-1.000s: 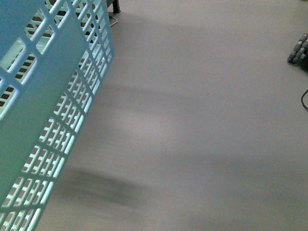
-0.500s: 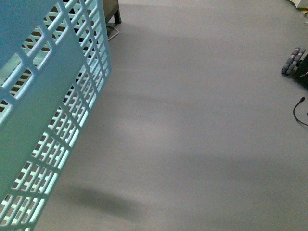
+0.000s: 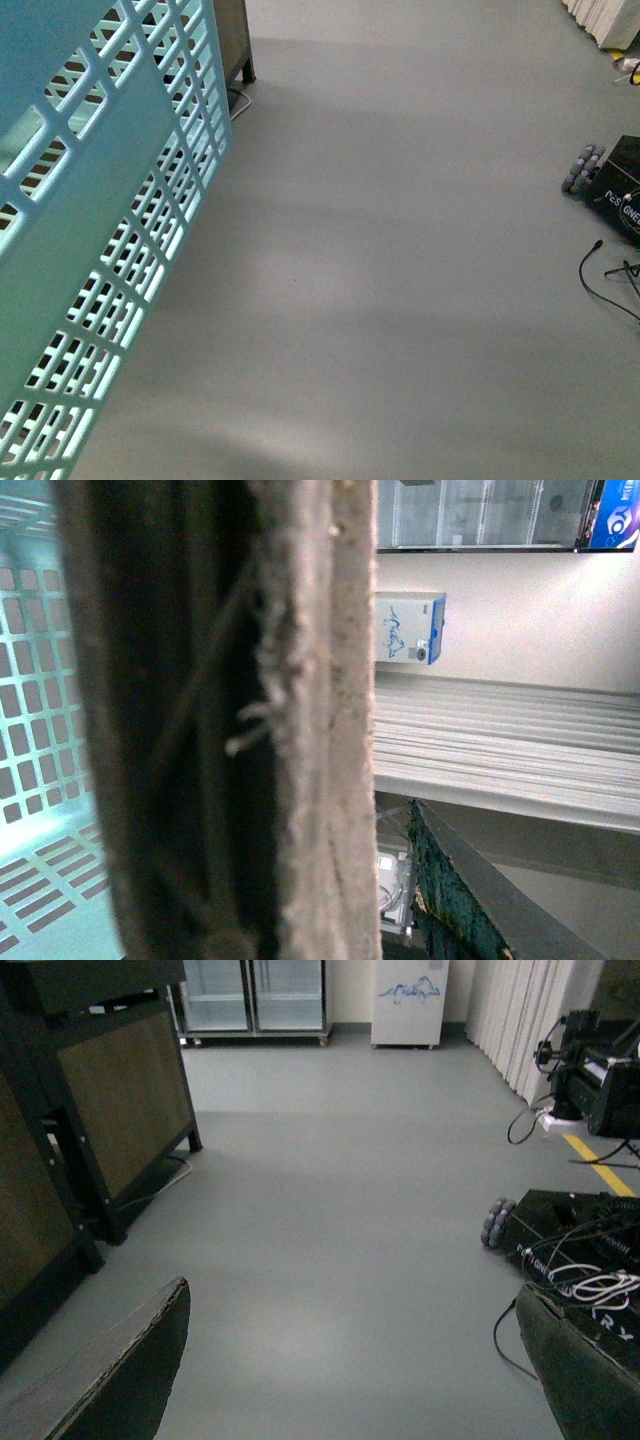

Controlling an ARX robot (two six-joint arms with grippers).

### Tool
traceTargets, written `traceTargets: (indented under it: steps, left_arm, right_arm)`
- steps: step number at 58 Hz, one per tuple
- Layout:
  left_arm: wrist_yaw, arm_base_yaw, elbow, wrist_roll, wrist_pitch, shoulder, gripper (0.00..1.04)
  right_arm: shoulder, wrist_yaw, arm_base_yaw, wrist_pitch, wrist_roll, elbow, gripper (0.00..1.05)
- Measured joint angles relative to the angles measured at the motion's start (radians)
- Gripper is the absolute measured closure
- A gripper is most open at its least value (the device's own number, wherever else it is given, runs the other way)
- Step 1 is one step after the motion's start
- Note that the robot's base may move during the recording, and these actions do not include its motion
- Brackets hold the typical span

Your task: Pick lemon and mango into basket

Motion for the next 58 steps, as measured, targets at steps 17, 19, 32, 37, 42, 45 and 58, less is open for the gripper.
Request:
traceTargets:
  steps: [17,19,32,37,42,45,58]
  left_arm:
    - [0.0,0.0,0.0,-0.001,0.0,0.0,0.76]
    - [0.0,0.0,0.0,0.0,0.0,0.0,0.76]
    - [0.0,0.0,0.001,-0.001,0.0,0.0,0.76]
    - [0.0,0.0,0.001,0.0,0.0,0.0,0.76]
    - [0.0,0.0,0.001,0.0,0.0,0.0,0.76]
    - [0.001,0.0,0.001,0.0,0.0,0.0,0.76]
    - [0.001,0.0,0.001,0.0,0.0,0.0,0.76]
  right_arm:
    - [0.0,0.0,0.0,0.0,0.0,0.0,0.09]
    - [0.0,0.0,0.0,0.0,0.0,0.0,0.09]
    - [0.0,0.0,0.0,0.0,0.0,0.0,0.09]
    - [0.0,0.0,0.0,0.0,0.0,0.0,0.09]
    - [0.0,0.0,0.0,0.0,0.0,0.0,0.09]
    - [0.0,0.0,0.0,0.0,0.0,0.0,0.09]
    - [0.0,0.0,0.0,0.0,0.0,0.0,0.09]
